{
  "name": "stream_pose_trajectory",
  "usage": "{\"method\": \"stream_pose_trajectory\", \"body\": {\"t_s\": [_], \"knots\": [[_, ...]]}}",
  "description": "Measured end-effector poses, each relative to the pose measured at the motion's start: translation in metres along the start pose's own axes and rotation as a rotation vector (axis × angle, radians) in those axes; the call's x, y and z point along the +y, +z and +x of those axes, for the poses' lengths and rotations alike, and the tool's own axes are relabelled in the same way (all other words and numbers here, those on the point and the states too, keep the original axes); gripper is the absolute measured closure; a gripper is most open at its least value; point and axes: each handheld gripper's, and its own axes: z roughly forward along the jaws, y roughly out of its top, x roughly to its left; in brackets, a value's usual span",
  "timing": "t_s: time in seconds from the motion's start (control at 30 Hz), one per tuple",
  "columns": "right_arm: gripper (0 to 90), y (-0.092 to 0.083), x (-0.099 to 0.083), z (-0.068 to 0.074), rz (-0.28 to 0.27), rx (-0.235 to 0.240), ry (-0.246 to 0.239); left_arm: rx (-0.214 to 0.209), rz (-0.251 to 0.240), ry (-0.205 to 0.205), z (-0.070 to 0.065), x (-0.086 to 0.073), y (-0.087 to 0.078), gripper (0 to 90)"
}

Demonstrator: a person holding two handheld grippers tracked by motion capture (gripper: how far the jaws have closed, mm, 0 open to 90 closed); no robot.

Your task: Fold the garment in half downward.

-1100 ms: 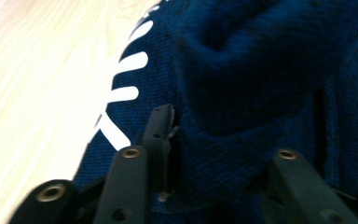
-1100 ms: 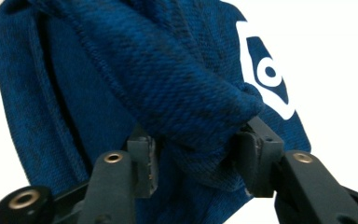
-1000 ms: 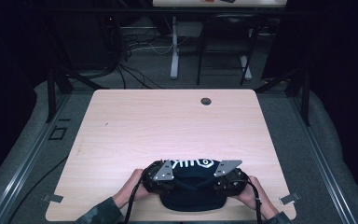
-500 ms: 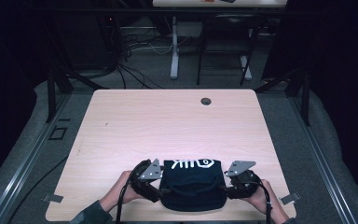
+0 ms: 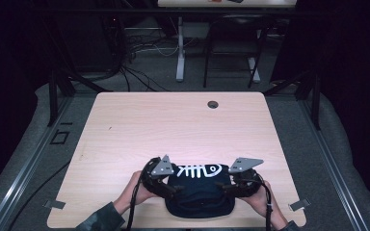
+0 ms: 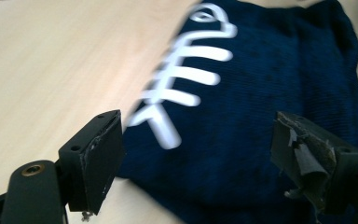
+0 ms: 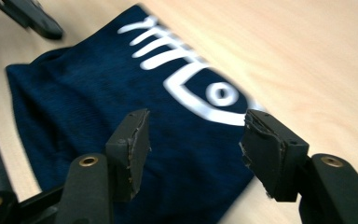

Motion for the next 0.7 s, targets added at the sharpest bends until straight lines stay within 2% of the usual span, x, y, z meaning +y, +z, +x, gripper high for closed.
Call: {"method": "stream_pose_trajectory", "body": {"t_s": [0.03, 0.1, 0.2, 0.27, 0.3, 0.4, 0.43, 0.53, 0.7], "knots": [[40.1, 0.004, -0.001, 0.003, 0.019, 0.013, -0.007, -0.015, 0.022, 0.005, -0.003, -0.002, 0.005, 17.4], [39.0, 0.013, -0.006, 0.007, 0.047, 0.029, -0.013, -0.019, 0.051, 0.006, -0.007, -0.006, 0.013, 17.1], [34.6, 0.023, -0.016, 0.008, 0.1, 0.053, -0.007, -0.029, 0.062, -0.021, -0.006, -0.013, 0.017, 16.9], [33.0, 0.026, -0.019, 0.008, 0.108, 0.056, 0.0, -0.038, 0.073, -0.03, -0.005, -0.014, 0.018, 16.9], [27.8, 0.03, -0.024, 0.009, 0.121, 0.064, 0.008, -0.037, 0.086, -0.031, -0.005, -0.018, 0.019, 16.8], [26.5, 0.032, -0.027, 0.012, 0.125, 0.055, -0.009, -0.029, 0.09, -0.036, -0.004, -0.022, 0.02, 16.7], [22.8, 0.033, -0.028, 0.016, 0.136, 0.043, -0.027, -0.027, 0.09, -0.041, -0.004, -0.025, 0.021, 16.7], [21.3, 0.036, -0.029, 0.019, 0.14, 0.018, -0.04, -0.012, 0.097, -0.049, -0.004, -0.029, 0.023, 15.6], [19.0, 0.039, -0.03, 0.018, 0.139, 0.023, -0.034, -0.017, 0.096, -0.056, -0.001, -0.032, 0.022, 15.5]]}}
